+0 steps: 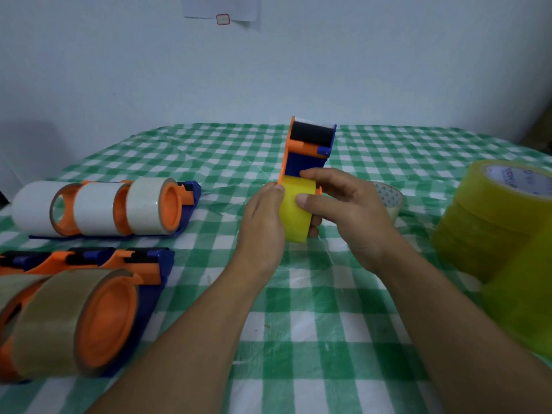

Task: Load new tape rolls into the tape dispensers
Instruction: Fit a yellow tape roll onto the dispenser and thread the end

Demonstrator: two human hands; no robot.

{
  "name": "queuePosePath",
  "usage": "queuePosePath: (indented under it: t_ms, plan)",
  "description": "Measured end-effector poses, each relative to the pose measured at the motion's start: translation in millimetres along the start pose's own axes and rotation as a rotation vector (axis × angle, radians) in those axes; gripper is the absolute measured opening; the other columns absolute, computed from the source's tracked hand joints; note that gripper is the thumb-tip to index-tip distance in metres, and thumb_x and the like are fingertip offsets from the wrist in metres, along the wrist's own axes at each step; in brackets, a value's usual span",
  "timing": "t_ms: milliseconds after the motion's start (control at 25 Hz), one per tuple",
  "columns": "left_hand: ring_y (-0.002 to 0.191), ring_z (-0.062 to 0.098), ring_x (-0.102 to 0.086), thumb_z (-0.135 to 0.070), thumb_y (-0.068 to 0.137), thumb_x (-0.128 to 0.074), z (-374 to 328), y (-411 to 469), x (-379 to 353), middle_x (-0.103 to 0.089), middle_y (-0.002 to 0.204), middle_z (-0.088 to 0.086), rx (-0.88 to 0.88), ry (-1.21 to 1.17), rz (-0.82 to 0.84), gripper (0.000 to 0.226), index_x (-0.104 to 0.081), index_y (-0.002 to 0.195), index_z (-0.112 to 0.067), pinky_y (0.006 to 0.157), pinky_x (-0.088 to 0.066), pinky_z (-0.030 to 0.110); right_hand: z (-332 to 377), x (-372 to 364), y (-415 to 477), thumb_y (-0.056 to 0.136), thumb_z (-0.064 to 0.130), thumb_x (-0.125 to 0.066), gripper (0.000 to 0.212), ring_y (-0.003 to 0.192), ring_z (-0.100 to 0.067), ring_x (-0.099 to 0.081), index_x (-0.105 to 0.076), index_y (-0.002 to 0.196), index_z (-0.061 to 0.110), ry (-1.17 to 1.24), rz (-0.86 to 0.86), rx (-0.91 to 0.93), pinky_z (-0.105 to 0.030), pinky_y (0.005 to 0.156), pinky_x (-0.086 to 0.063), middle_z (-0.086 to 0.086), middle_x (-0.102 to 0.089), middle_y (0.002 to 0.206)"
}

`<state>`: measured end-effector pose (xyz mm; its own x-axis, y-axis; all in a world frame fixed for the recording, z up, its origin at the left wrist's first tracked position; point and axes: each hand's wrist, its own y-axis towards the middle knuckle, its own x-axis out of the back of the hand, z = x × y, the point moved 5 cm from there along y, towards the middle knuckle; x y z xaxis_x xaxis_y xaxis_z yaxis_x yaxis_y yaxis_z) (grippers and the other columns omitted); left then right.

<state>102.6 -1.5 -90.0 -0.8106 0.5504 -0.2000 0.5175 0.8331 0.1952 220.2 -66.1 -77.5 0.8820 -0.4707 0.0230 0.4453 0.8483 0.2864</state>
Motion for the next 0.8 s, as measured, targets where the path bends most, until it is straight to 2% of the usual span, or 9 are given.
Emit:
queuePosePath:
  t_ms: [40,120,200,320,400,440,560,720,800]
  plan:
    - [0.065,0.032,-0.063,-0.014,0.105,-0.033,1,0,0,-0.066,0.073,0.020,-0.008,0.013,0.005,0.036,-0.059,0.099,0.009,0.057,-0.055,0.036,4,0,0,0.084,0.006,-0.078,0.021,0.062,-0.030,-0.060,-0.073,0.104,0.010,-0.040,-0.035,-0.003,-0.039,0.057,-0.059,-0.015,-0.070,0.089]
    - [0.064,0.033,-0.064,-0.016,0.106,-0.032,3,1,0,-0.068,0.071,0.018,-0.018,0.042,0.019,0.036,-0.062,0.102,0.002,0.061,-0.055,0.043,12,1,3,0.086,0.008,-0.076,0.007,0.071,-0.043,-0.065,-0.075,0.093,0.004,-0.112,-0.052,-0.012,-0.044,0.070,-0.060,-0.024,-0.071,0.087]
    - [0.062,0.030,-0.065,-0.017,0.107,-0.031,4,1,-1,-0.069,0.070,0.016,-0.020,0.081,0.032,0.036,-0.063,0.102,-0.002,0.061,-0.055,0.043,18,1,6,0.088,0.011,-0.075,0.013,0.080,-0.043,-0.069,-0.076,0.087,-0.001,-0.191,-0.024,-0.019,-0.042,0.076,-0.060,-0.024,-0.072,0.081]
    - [0.063,0.029,-0.065,-0.018,0.107,-0.030,4,1,-2,-0.069,0.072,0.016,-0.013,0.102,0.044,0.036,-0.062,0.105,-0.001,0.059,-0.056,0.040,22,1,9,0.090,0.011,-0.073,0.013,0.067,-0.036,-0.066,-0.077,0.084,0.000,-0.244,-0.029,-0.022,-0.029,0.064,-0.059,-0.021,-0.072,0.076]
    - [0.065,0.028,-0.066,-0.017,0.107,-0.031,5,2,-1,-0.069,0.074,0.016,-0.006,0.105,0.048,0.035,-0.062,0.105,-0.002,0.058,-0.056,0.037,21,1,10,0.092,0.011,-0.071,0.015,0.060,-0.017,-0.063,-0.077,0.080,0.005,-0.301,-0.102,-0.006,-0.029,0.062,-0.055,-0.014,-0.072,0.073]
    - [0.065,0.027,-0.067,-0.017,0.107,-0.031,5,2,-1,-0.070,0.074,0.016,-0.008,0.113,0.048,0.035,-0.062,0.105,-0.003,0.058,-0.056,0.036,22,1,10,0.093,0.013,-0.070,0.017,0.059,-0.013,-0.062,-0.077,0.079,0.006,-0.348,-0.122,0.012,-0.030,0.063,-0.054,-0.011,-0.072,0.072]
    - [0.066,0.026,-0.068,-0.015,0.107,-0.031,2,1,-1,-0.071,0.078,0.018,-0.036,0.124,0.057,0.035,-0.063,0.107,0.000,0.059,-0.057,0.034,27,-3,6,0.092,0.016,-0.072,0.014,0.068,-0.024,-0.069,-0.078,0.085,0.005,-0.375,-0.068,0.062,-0.030,0.064,-0.056,-0.010,-0.074,0.076]
    - [0.072,0.027,-0.070,-0.014,0.107,-0.033,2,1,-2,-0.071,0.086,0.018,-0.050,0.134,0.059,0.033,-0.063,0.109,0.000,0.062,-0.058,0.038,29,2,6,0.091,0.013,-0.072,0.009,0.073,-0.012,-0.070,-0.080,0.086,0.012,-0.436,-0.089,0.103,-0.026,0.071,-0.058,0.001,-0.075,0.077]
    - [0.070,0.018,-0.071,-0.013,0.107,-0.034,-1,-2,-3,-0.072,0.084,0.010,-0.068,0.164,0.067,0.032,-0.063,0.102,-0.002,0.062,-0.058,0.034,26,2,7,0.096,0.016,-0.066,0.015,0.074,-0.012,-0.068,-0.078,0.087,0.016,-0.563,-0.073,0.155,-0.032,0.074,-0.057,0.002,-0.073,0.077]
